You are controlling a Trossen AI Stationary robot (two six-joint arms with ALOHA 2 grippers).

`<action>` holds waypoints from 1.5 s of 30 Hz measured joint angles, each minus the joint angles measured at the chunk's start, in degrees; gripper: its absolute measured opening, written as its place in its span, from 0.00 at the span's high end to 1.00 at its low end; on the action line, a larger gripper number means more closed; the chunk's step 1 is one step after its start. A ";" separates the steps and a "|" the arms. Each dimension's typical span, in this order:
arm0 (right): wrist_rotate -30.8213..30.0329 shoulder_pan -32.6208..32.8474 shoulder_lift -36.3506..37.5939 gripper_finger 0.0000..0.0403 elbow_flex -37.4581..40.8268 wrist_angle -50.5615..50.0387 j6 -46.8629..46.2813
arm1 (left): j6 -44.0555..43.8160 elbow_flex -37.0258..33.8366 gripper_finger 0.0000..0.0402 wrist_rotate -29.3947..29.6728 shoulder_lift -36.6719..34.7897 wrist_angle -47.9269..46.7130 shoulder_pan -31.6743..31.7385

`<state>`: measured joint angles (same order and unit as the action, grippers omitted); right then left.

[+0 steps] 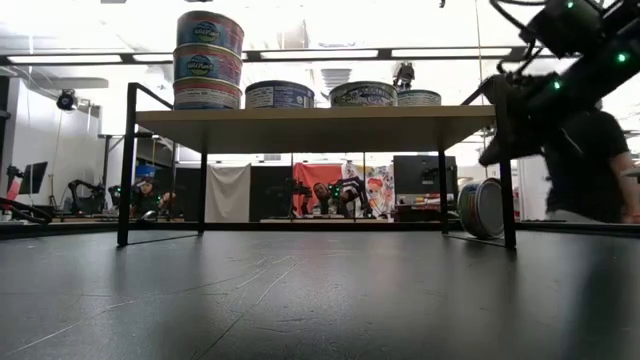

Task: Stack canned seafood by type on shelf
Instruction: Stack the green tuna can on the green tuna can

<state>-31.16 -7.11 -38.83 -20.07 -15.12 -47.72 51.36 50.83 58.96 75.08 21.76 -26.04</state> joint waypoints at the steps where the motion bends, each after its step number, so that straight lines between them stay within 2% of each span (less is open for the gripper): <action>1: 0.62 0.02 -0.28 0.97 0.62 -0.06 -1.19 | -0.09 0.00 0.84 0.00 -0.08 -0.21 0.00; 5: 2.25 0.41 -0.78 0.97 2.76 1.38 -4.47 | 0.04 0.00 0.84 0.00 -0.20 -0.34 0.00; 9: 2.79 1.03 -1.01 0.97 6.02 8.76 -4.24 | 0.07 0.00 0.84 0.00 -0.32 -0.42 0.00; 13: 1.73 0.85 -0.94 0.97 8.02 9.52 -5.26 | 0.06 0.00 0.84 0.02 -0.32 -0.48 0.00; 17: -3.25 0.83 0.22 0.97 7.73 2.48 -6.79 | 0.04 0.00 0.84 0.00 -0.32 -0.50 0.00; 20: -7.59 0.84 2.53 0.97 3.92 -5.19 -6.54 | 0.04 0.00 0.84 -0.04 -0.32 -0.51 0.00; 22: -9.28 0.83 3.76 0.97 0.79 -6.91 -4.61 | 0.04 0.00 0.84 -0.36 -0.33 -0.50 0.00; 26: -6.11 1.79 3.81 0.97 -1.93 -4.56 -0.81 | -0.21 0.00 0.84 -0.55 -0.35 -0.64 0.01; 34: 1.09 3.84 0.11 0.97 1.33 -3.89 -8.79 | -2.58 0.00 0.84 -0.57 -0.47 -2.56 0.01; 45: 1.19 6.52 -4.45 0.97 1.59 5.15 -8.86 | -2.60 0.00 0.84 -0.59 -0.49 -2.57 0.01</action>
<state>-29.97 -0.59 -43.28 -18.48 -9.97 -56.58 48.75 50.83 58.37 74.59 19.19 -26.03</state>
